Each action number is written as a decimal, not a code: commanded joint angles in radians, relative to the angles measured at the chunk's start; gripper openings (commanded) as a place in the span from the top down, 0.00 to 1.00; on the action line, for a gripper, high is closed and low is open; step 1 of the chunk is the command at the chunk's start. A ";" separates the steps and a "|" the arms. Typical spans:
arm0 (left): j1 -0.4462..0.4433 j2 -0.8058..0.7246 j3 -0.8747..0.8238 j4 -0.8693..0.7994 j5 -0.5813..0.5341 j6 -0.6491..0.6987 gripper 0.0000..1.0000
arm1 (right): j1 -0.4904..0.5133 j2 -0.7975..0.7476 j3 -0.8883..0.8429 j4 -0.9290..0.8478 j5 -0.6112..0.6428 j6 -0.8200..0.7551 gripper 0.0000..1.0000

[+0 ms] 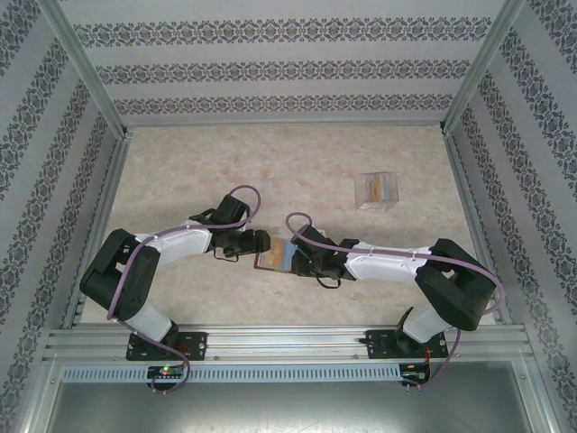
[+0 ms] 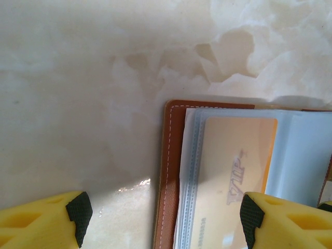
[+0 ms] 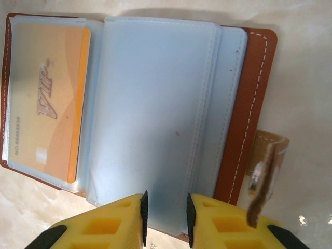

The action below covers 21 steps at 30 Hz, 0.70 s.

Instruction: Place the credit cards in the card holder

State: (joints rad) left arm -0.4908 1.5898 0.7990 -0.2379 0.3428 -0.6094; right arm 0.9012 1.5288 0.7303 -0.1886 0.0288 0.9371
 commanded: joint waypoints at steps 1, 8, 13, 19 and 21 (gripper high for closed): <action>-0.008 0.043 -0.002 0.026 0.034 -0.011 0.22 | 0.008 0.003 0.009 0.022 0.010 -0.003 0.71; -0.008 0.044 -0.005 0.034 0.037 -0.015 0.22 | 0.005 0.021 -0.011 0.091 -0.008 0.016 0.70; -0.008 0.044 -0.014 0.048 0.054 -0.015 0.35 | -0.001 0.034 -0.036 0.157 -0.025 0.038 0.66; -0.008 0.043 -0.020 0.063 0.066 -0.017 0.46 | -0.006 0.036 -0.054 0.217 -0.035 0.050 0.63; -0.009 0.043 -0.021 0.064 0.070 -0.017 0.48 | -0.005 0.035 -0.055 0.227 -0.036 0.051 0.63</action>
State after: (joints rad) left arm -0.4892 1.6066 0.7979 -0.2218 0.3420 -0.6174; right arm 0.8993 1.5551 0.6907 -0.0090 0.0051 0.9714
